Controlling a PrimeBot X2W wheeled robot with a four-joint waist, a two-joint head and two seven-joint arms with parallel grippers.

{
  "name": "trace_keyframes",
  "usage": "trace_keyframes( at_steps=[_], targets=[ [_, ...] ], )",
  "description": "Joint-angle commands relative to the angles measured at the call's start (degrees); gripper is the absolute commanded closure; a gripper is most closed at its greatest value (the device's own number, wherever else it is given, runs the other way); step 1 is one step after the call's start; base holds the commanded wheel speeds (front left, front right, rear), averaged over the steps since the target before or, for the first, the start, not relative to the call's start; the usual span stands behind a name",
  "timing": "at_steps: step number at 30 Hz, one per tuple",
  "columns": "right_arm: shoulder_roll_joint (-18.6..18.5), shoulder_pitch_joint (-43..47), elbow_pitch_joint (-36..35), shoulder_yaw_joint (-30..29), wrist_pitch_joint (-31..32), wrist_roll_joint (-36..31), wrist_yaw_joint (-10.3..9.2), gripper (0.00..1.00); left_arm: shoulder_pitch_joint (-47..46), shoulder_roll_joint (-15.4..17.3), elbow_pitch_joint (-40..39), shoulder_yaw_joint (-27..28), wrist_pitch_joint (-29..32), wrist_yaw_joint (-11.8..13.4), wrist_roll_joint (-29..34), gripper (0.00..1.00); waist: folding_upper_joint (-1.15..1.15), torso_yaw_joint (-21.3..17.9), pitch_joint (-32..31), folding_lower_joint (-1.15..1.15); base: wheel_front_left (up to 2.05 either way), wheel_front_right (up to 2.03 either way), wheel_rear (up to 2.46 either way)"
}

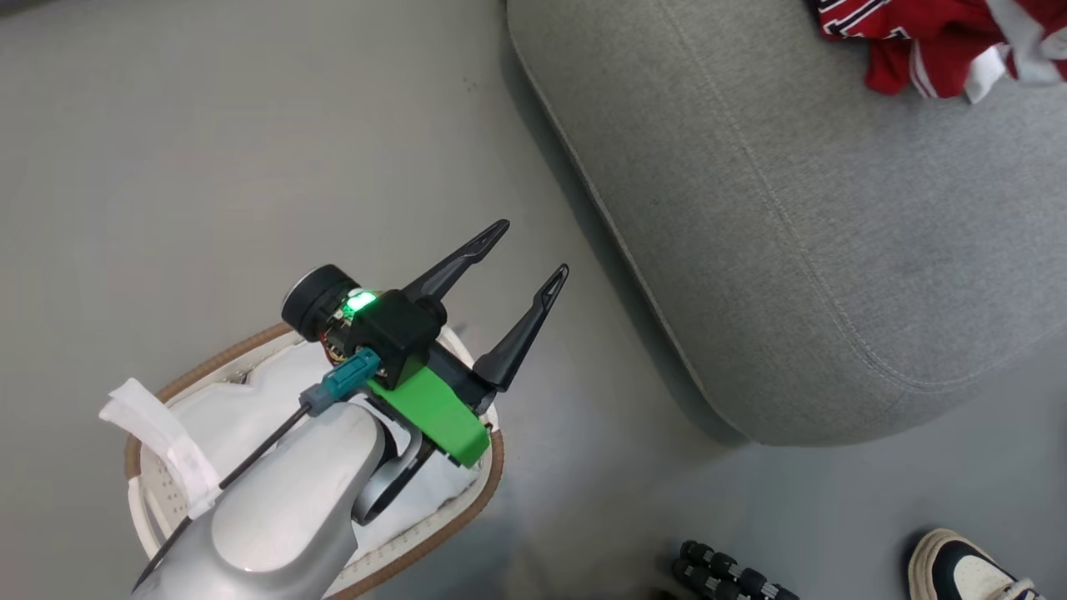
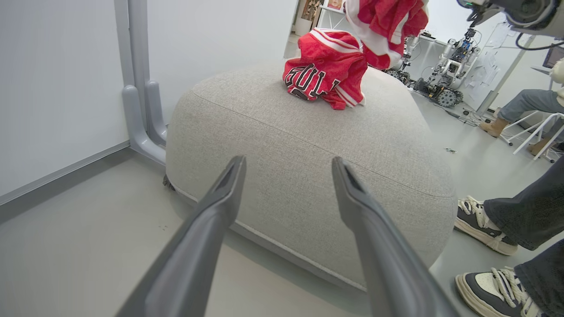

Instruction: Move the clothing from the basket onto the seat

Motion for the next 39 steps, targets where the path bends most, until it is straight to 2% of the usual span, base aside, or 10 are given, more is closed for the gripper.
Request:
trace_keyframes(
  at_steps=[1, 9, 18, 25, 27, 28, 39],
  targets=[
    [-0.59, -2.05, 1.8, -1.94, -0.28, -0.37, -0.08, 1.0, -1.25, 0.68, -0.47, 0.24, 0.02, -0.16, 0.27, 0.0, 0.0, 3.82, 4.14, -0.01, 0.0, 0.0, 0.0],
    [-1.98, -9.74, 10.82, -9.68, 2.63, -7.89, -0.08, 1.0, -2.81, 2.6, -1.34, 0.78, 0.02, -0.16, 0.38, 0.0, 0.0, 7.02, 10.06, -0.01, 0.0, 0.0, 0.0],
    [3.53, -10.32, 16.64, -18.66, 2.34, -14.97, -0.08, 1.0, -4.19, 3.28, -2.1, 1.71, 0.02, -0.16, 0.39, 0.0, 0.0, 10.25, 14.36, -0.01, 0.0, 0.0, 0.0],
    [6.82, -7.23, 19.03, -23.02, 0.51, -17.28, -0.08, 1.0, -3.83, 3.34, -1.9, 3.32, 0.01, -0.16, 0.31, 0.0, 0.0, 10.8, 14.41, -0.01, 0.0, 0.0, 0.0],
    [7.7, -5.75, 18.56, -24.21, 0.1, -17.13, -0.08, 0.46, -3.25, 3.03, -1.71, 3.84, 0.01, -0.16, 0.17, 0.0, 0.0, 10.68, 13.79, -0.01, 0.0, 0.0, 0.0],
    [8.19, -4.99, 18.13, -24.25, -0.05, -16.74, -0.08, 0.0, -2.87, 2.79, -1.56, 4.16, 0.01, -0.16, 0.12, 0.0, 0.0, 10.65, 13.36, -0.01, 0.0, 0.0, 0.0],
    [10.78, 7.49, 5.86, -21.48, -0.26, -10.87, -0.08, 0.0, 1.01, 1.07, 1.49, 9.76, 0.02, -0.16, 0.82, 0.0, 0.0, 11.36, 6.67, -0.01, 0.0, 0.0, 0.0]
  ],
)
